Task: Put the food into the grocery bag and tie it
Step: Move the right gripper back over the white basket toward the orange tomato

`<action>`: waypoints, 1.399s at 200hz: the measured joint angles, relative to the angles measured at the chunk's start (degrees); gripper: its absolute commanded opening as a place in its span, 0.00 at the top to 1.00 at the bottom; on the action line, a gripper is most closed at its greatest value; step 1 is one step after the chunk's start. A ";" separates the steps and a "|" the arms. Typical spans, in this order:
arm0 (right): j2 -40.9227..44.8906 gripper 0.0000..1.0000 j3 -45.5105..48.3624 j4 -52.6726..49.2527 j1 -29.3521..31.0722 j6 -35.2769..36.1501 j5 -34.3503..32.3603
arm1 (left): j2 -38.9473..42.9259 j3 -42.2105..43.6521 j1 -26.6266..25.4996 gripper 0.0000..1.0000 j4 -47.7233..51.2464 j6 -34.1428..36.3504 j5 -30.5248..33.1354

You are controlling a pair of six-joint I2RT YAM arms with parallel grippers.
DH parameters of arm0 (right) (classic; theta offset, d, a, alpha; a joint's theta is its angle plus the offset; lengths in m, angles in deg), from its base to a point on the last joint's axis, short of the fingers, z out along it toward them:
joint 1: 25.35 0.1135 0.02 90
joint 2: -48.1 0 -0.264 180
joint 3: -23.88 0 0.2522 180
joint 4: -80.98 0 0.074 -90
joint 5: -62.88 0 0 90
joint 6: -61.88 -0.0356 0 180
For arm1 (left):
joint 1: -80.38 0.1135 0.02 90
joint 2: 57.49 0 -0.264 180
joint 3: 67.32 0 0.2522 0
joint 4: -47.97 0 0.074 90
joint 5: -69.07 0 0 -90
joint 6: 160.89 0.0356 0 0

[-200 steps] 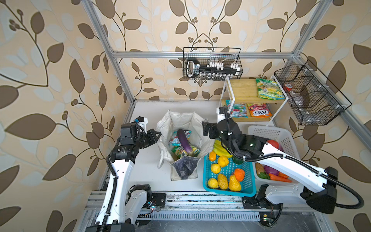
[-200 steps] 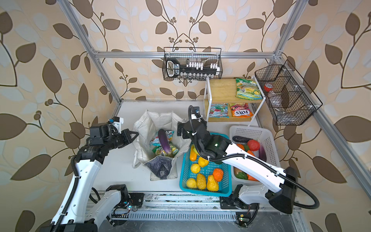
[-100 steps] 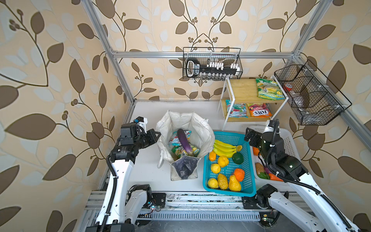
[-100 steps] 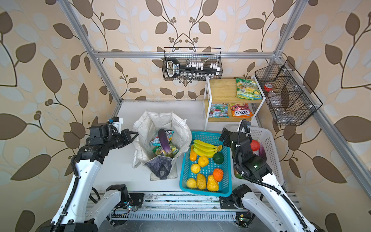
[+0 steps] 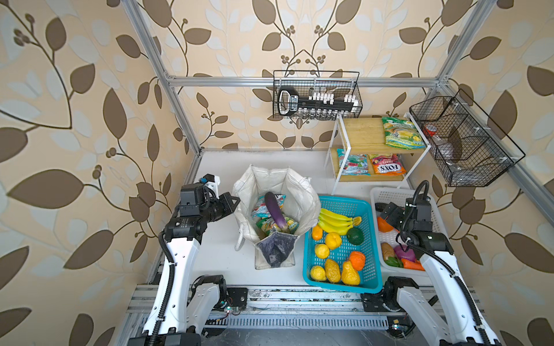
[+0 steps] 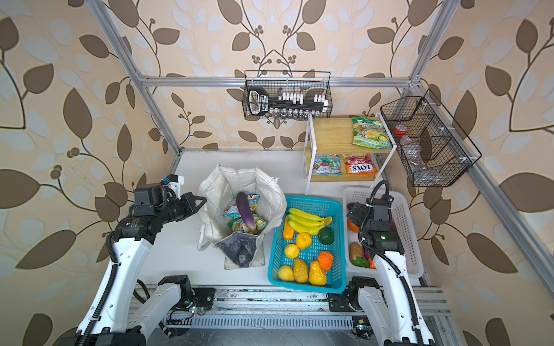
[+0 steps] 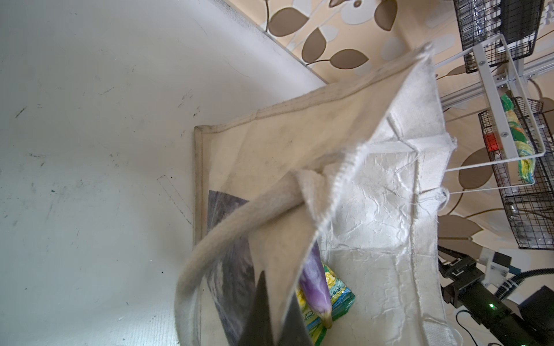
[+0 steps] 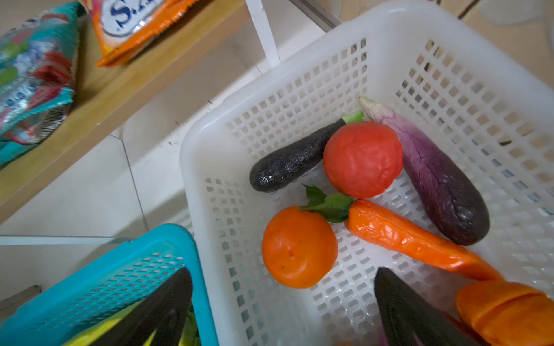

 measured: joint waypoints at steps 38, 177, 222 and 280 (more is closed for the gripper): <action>-2.34 0.14 2.91 1.81 -1.31 -0.37 1.95 | 0.00 0.02 0.00 1.00 0.00 0.00 0.00; -17.40 0.20 3.06 7.43 -6.43 -0.85 11.28 | 0.22 0.00 0.00 1.00 0.13 0.39 0.11; -17.42 0.24 2.97 8.22 -6.43 -1.36 10.21 | 0.22 0.00 0.00 1.00 0.13 0.42 0.09; -15.56 0.37 0.15 8.48 -6.58 -1.51 9.62 | 0.22 0.00 0.00 1.00 0.13 0.42 0.09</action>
